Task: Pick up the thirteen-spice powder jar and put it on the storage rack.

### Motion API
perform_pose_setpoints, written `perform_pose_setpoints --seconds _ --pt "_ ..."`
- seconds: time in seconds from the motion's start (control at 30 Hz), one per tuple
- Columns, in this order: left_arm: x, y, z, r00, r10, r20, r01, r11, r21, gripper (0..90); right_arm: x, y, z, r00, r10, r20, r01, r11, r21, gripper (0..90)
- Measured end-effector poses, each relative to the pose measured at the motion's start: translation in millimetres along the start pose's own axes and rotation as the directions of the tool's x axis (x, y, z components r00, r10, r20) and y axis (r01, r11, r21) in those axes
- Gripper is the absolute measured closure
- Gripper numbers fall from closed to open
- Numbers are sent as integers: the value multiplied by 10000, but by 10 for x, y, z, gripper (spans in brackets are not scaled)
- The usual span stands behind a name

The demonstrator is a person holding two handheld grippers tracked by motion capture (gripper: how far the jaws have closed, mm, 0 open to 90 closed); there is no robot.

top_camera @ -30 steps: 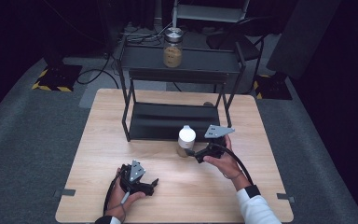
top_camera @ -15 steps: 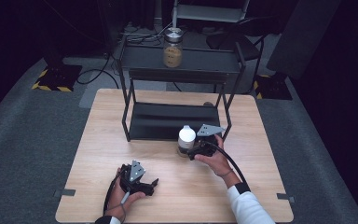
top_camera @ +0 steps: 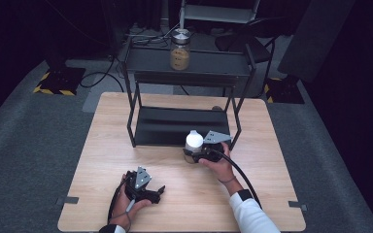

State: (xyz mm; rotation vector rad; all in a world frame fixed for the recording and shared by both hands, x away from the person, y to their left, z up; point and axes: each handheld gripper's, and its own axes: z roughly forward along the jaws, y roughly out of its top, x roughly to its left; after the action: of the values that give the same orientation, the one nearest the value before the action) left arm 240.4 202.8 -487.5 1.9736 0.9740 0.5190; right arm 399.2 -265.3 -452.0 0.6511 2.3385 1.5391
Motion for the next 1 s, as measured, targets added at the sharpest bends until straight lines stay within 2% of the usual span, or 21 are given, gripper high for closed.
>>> perform_pose_setpoints --seconds 0.27,0.37,0.57,0.67,0.77,1.0 --pt "0 0 1 10000 -4 -6 4 10000 -2 3 48 -56 5 9997 148 216 -142 9996 -258 302" --pt "3 0 3 10000 0 -9 0 10000 -6 3 38 -72 -6 9991 389 180 -382 9987 -341 303" --pt "7 1 3 10000 11 6 -11 10000 -3 3 91 -57 -105 9983 337 480 -310 9980 -553 303" --pt "8 1 3 10000 18 17 -18 10000 -2 3 115 18 -217 9972 325 676 -277 9971 -702 303" --pt "8 1 4 10000 16 23 -16 10000 -8 3 174 143 -338 9939 88 1102 0 9968 -794 303" --pt "7 1 4 10000 20 21 -20 10000 -5 3 177 441 -583 9897 17 1429 129 9948 -1010 303"
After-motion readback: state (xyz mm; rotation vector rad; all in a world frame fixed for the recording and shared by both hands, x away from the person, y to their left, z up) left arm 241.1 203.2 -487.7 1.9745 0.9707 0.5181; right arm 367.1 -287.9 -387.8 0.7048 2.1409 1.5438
